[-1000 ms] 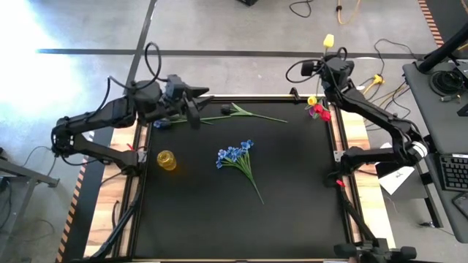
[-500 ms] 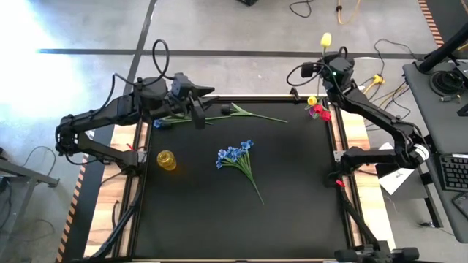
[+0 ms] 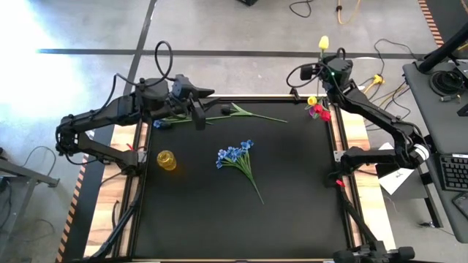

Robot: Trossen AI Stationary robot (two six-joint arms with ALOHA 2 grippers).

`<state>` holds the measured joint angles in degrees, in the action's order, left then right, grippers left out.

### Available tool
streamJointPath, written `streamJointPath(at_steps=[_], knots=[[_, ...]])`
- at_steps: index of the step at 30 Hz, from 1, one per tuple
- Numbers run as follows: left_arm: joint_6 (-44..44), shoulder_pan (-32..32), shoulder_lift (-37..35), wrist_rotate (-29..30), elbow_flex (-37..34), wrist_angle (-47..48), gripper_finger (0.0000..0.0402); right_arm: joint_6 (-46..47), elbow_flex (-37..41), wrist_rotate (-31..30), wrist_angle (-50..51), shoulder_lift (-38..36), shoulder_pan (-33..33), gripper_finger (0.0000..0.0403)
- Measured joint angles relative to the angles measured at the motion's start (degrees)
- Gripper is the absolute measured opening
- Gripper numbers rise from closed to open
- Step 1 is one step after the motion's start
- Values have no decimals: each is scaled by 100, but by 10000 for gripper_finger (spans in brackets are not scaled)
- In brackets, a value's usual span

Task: Sort flowers into vase by color
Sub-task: Put the yellow flower into the purple vase

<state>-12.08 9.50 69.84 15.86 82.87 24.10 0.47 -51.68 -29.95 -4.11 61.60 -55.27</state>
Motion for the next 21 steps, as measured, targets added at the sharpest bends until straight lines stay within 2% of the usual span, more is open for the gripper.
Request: streamJointPath(at_steps=[21], knots=[[-46,0,-97,2,-9,350,151,-52,36,142,1046,219,-26,13]])
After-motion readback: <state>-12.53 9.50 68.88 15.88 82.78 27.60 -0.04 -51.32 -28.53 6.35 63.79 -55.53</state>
